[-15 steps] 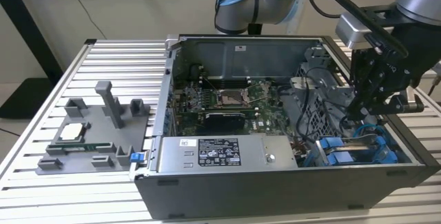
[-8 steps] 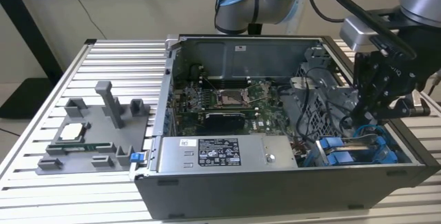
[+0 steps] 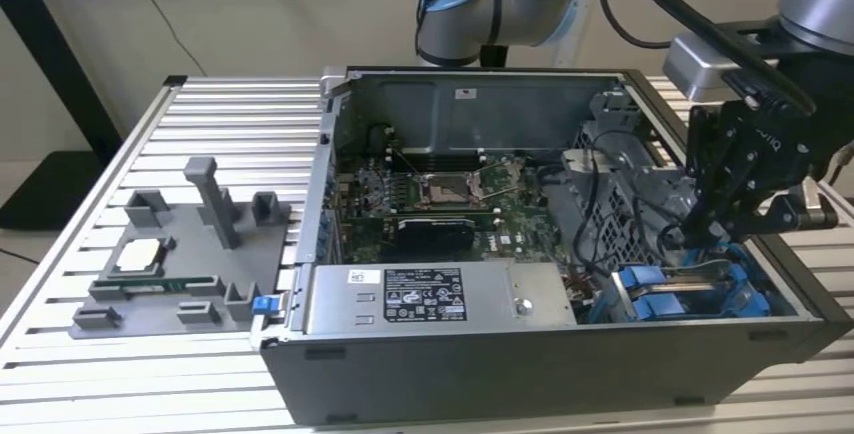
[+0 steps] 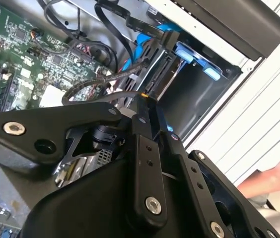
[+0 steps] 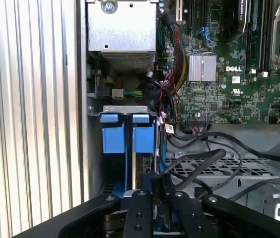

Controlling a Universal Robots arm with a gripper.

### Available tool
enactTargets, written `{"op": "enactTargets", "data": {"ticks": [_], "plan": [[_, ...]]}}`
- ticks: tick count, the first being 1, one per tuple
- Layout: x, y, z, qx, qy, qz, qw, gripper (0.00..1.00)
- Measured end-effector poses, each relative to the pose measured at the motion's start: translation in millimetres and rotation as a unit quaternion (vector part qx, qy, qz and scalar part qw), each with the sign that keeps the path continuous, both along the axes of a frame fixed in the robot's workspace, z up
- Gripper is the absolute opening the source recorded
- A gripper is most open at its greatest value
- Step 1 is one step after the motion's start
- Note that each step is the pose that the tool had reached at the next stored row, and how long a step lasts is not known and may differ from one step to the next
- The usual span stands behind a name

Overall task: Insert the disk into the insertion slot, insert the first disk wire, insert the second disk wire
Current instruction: 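Insert the first disk wire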

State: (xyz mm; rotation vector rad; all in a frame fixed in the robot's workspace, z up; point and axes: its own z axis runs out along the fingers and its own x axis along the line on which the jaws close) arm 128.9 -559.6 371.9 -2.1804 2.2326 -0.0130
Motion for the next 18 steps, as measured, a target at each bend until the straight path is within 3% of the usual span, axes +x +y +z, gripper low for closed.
{"op": "enactTargets", "data": {"ticks": [7, 18], "plan": [[4.7, 0.0, -4.1, -0.0024, 0.0063, 0.000, 1.0000, 0.00], [6.2, 0.0, -5.4, -0.0025, 0.0072, 0.000, 1.0000, 0.00]]}}
